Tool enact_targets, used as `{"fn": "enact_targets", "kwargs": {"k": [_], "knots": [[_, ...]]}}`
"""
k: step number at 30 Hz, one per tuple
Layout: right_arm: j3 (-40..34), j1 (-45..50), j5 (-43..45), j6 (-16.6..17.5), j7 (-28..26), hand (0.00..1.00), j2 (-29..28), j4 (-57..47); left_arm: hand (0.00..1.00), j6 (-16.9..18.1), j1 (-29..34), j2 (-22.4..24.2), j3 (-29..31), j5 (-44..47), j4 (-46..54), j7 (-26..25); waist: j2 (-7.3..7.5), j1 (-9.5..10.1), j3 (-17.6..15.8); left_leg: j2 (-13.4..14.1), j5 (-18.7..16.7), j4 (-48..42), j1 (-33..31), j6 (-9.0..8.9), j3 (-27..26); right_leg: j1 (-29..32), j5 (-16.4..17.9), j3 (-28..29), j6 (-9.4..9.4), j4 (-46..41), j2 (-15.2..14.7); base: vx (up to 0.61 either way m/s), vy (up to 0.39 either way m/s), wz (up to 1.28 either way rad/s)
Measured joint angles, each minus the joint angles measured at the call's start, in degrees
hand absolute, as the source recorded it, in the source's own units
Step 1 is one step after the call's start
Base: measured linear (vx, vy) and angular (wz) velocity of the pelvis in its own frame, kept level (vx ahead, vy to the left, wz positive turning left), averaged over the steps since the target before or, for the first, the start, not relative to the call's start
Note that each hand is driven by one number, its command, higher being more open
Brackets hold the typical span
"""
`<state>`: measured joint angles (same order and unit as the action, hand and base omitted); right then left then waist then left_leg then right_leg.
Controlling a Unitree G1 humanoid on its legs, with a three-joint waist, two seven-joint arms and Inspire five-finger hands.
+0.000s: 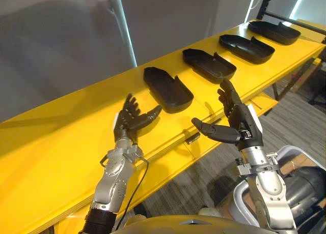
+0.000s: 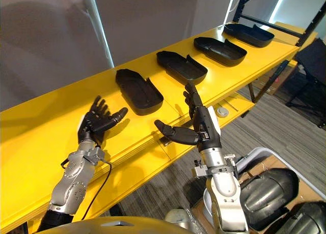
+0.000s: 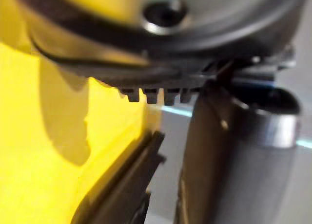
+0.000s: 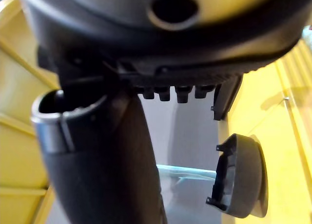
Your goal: Walk over and take three plastic housings, then place them on the shelf
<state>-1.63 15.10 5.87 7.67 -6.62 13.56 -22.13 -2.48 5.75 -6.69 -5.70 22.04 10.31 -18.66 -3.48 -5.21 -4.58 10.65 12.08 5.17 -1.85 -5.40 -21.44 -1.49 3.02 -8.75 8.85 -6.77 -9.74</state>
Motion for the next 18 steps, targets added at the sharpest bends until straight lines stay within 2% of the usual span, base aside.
{"fn": "enact_targets", "kwargs": {"k": [3, 4, 8, 13, 18], "knots": [[-0.3, -4.5, 0.0, -0.2, 2.2, 1.0, 0.7, 4.7, 1.0, 1.0, 1.3, -0.1, 2.5, -2.8, 4.2, -1.4, 0.05, 0.64, 0.0, -0.1, 0.7, 0.0, -1.3, 0.09, 2.4, -0.4, 0.3, -2.2, -0.46, 0.3, 0.1, -0.03, -0.023, 0.38], [-0.5, -6.8, 0.0, -0.8, 3.4, 1.0, 0.8, 7.5, 1.0, 1.4, 1.5, -0.1, 3.0, -4.4, 5.8, -1.4, 0.14, 1.64, -0.1, -0.1, 1.0, 0.0, -1.7, 0.12, 3.3, -0.5, 0.4, -3.0, -0.66, 0.3, 0.2, -0.02, -0.016, 0.24], [-0.8, -12.1, 0.1, -2.4, 4.5, 1.0, 2.1, 14.3, 1.0, 2.5, 1.5, -0.3, 3.9, -4.7, 6.4, -0.3, 0.28, 3.06, -0.2, -0.3, 1.1, 0.0, -1.7, 0.13, 5.0, -1.6, 0.4, -4.5, -0.71, 0.8, 0.3, -0.03, -0.019, 0.23], [-3.0, -22.4, 2.4, -5.2, 5.8, 1.0, 3.5, 23.6, 1.0, 2.7, 1.6, -1.4, 4.3, -4.6, 6.7, 4.8, 0.72, 3.91, -0.6, -0.4, 1.6, 0.0, -2.0, -0.01, 6.8, -2.5, 0.5, -6.0, -0.87, 0.9, 0.5, 0.0, -0.021, 0.15], [-3.5, -31.2, 5.0, -8.3, 6.0, 1.0, 8.3, 33.1, 1.0, 2.8, 1.6, -1.7, 4.2, -4.2, 8.7, 10.0, 0.9, 5.04, -1.3, -0.4, 1.9, 0.0, -2.0, 0.08, 8.1, -3.6, 0.6, -7.1, -1.02, 0.9, 0.7, 0.0, -0.022, 0.13]]}}
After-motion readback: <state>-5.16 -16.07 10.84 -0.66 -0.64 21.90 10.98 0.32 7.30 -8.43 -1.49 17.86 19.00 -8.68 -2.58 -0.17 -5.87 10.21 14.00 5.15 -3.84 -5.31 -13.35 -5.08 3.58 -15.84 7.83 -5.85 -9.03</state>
